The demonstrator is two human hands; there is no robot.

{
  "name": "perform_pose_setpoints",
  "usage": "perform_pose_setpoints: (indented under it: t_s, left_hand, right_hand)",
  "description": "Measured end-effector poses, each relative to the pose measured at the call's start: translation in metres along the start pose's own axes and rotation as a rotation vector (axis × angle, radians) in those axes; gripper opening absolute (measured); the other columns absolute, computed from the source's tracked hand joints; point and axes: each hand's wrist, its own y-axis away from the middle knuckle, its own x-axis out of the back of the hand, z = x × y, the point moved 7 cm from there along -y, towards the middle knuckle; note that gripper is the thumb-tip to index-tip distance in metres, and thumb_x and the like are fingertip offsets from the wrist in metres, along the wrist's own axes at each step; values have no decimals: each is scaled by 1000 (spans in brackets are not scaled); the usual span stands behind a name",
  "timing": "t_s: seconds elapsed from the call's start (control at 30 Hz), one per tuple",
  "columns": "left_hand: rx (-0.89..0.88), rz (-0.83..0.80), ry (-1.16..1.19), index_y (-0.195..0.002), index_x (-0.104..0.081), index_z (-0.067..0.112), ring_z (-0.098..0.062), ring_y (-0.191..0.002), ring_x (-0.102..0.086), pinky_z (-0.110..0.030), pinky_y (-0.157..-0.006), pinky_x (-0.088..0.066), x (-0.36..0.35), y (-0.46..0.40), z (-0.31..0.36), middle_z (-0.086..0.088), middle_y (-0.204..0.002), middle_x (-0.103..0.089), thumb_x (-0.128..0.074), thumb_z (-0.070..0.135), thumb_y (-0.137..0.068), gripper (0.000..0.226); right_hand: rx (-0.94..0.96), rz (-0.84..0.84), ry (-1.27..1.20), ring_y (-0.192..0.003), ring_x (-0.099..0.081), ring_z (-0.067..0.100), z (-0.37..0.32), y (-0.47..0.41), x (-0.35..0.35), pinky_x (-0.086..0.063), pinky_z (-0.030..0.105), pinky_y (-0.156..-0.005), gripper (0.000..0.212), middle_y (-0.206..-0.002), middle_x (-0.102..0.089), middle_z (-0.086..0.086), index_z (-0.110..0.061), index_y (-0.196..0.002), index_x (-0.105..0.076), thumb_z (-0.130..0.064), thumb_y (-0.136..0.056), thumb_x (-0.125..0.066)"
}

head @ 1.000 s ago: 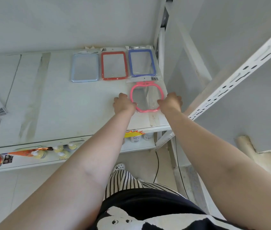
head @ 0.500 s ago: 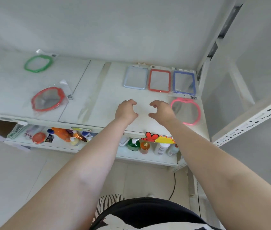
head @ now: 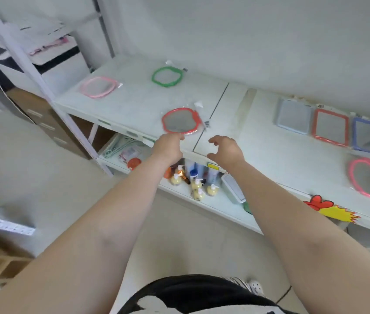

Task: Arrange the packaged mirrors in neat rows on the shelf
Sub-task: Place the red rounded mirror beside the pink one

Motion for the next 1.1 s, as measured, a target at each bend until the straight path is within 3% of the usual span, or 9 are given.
perform_pose_setpoints:
  t_s: [0.17, 0.33, 0.5, 0.77, 1.1]
  left_hand:
    - [13, 16, -2, -135, -51, 18, -30, -123, -54, -36, -98, -46, 34, -2, -65, -8, -134, -57, -69, 14, -78, 59]
    - [-32, 30, -16, -136, -49, 19, -29, -122, -54, -37, -99, -46, 46, -27, -91, -8, -132, -57, -62, 6, -81, 59]
    - [-42, 2, -57, -138, -47, 20, -29, -122, -52, -36, -97, -44, 48, -64, -105, -8, -131, -56, -58, 1, -80, 62]
    - [-30, -27, -110, -139, -46, 19, -29, -121, -52, -37, -97, -45, 77, -148, -143, -8, -132, -55, -58, 4, -83, 59]
    - [-174, -137, -112, -141, -42, 19, -29, -126, -48, -36, -101, -42, 67, -242, -132, -8, -136, -52, -58, 8, -86, 59]
  right_hand:
    - [27, -25, 45, -122, -48, 23, -61, -12, -34, -45, 34, -96, 48, -125, -60, 3, -22, -130, -54, -22, -83, -65]
    - [24, -44, 117, -122, -50, 22, -92, -34, -43, -47, 37, -96, 50, -128, -59, 3, -22, -131, -53, -24, -83, -65]
    - [22, -38, 146, -124, -52, 22, -103, -76, -46, -48, 34, -98, 54, -134, -57, -2, -24, -134, -52, -21, -81, -64]
    - [21, -80, 149, -113, -59, 24, -134, -175, -61, -49, 32, -94, 45, -125, -62, 3, -22, -128, -56, -21, -83, -64]
    - [-142, -42, 175, -121, -48, 24, -121, -225, -62, -46, 35, -95, 51, -125, -57, 3, -26, -131, -52, -28, -82, -67]
